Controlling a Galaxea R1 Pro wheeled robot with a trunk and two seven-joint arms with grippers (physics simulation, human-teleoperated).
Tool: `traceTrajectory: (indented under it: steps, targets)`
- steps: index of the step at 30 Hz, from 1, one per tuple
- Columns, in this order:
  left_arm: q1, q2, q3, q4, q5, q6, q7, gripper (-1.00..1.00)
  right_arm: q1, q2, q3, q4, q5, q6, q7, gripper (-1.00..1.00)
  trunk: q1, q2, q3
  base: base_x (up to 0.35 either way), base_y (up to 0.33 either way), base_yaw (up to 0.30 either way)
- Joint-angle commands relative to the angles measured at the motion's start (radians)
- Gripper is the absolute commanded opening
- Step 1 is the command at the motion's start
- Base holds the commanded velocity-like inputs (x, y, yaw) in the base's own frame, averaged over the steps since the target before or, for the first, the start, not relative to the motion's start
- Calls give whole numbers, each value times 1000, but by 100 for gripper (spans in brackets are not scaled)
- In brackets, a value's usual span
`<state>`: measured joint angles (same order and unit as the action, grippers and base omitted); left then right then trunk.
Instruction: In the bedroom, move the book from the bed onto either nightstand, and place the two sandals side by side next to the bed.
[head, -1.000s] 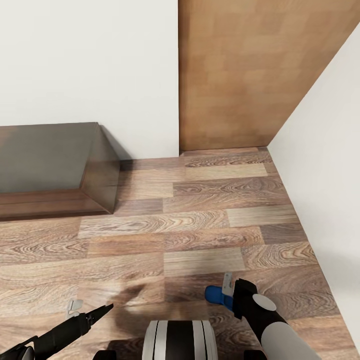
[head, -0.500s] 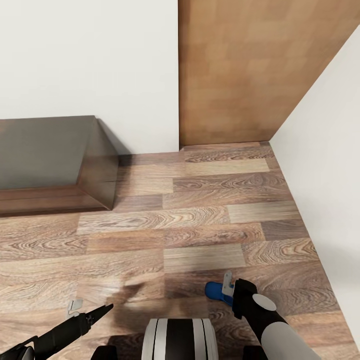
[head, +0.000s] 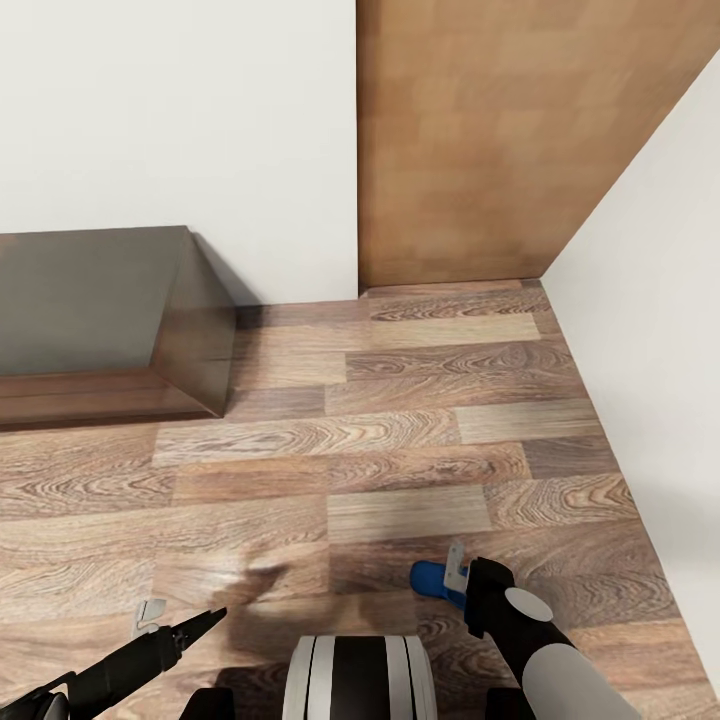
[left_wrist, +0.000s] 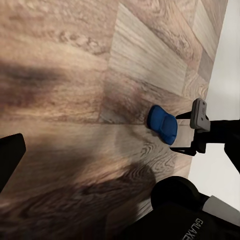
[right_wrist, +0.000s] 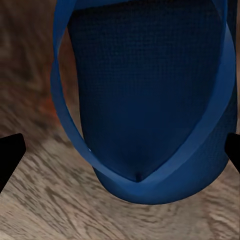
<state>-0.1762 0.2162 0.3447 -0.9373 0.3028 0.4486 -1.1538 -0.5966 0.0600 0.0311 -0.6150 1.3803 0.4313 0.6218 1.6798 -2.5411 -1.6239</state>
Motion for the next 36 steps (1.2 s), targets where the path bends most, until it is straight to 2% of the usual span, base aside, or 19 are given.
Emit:
traceTrajectory:
  steps: [1, 13, 17, 36]
  targets:
    - [0, 0, 0, 0, 4, 10, -2, 100, 0, 0, 3, -2, 7, 3, 7, 100, 0, 0, -1, 0, 0, 0]
    - [0, 0, 1, 0, 4, 10, -2, 100, 0, -1, 3, -2, 7, 3, 7, 100, 0, 0, -1, 0, 0, 0]
    - [0, 0, 1, 0, 4, 10, -2, 100, 0, -1, 3, -2, 7, 3, 7, 100, 2, -1, -16, 0, 0, 0]
    - [0, 0, 2, 0, 4, 10, -3, 100, 0, -2, 2, -2, 7, 3, 7, 100, 2, -1, -16, 0, 0, 0]
